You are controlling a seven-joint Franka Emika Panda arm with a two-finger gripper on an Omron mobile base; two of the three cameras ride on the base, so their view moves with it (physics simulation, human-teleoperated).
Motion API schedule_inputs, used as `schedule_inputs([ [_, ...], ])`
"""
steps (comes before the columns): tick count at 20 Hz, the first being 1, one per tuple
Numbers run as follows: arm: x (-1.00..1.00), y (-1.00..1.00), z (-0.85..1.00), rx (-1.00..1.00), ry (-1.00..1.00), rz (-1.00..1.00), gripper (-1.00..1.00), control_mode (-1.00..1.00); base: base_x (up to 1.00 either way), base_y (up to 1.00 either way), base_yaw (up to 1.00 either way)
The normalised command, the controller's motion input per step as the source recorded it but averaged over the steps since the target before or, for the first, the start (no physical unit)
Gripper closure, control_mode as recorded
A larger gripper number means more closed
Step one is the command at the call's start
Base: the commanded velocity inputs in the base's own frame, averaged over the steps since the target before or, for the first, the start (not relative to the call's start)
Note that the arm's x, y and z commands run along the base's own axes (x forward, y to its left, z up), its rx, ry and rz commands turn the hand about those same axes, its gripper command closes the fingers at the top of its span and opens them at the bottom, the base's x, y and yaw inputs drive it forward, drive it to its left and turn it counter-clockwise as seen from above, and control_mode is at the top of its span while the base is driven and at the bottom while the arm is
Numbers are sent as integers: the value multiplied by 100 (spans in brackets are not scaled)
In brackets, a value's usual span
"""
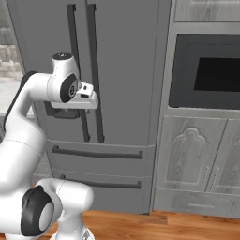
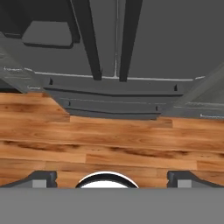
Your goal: Retrieve the butter from the fridge and place it on a plate on the dining table. Then retrieve the butter knife by the fridge and place it near the plate.
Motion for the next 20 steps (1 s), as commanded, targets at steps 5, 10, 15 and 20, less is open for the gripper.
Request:
schedule_inputs([
  [5, 18, -13, -5, 0, -9, 4, -100, -100, 0, 0, 0],
  [10, 53, -5, -5, 0, -13, 1, -100, -100, 0, 0, 0],
  [15, 82, 0, 0, 0, -8, -1, -100, -100, 0, 0, 0],
  [20, 82, 0, -4, 0, -10, -3, -100, -100, 0, 0, 0],
])
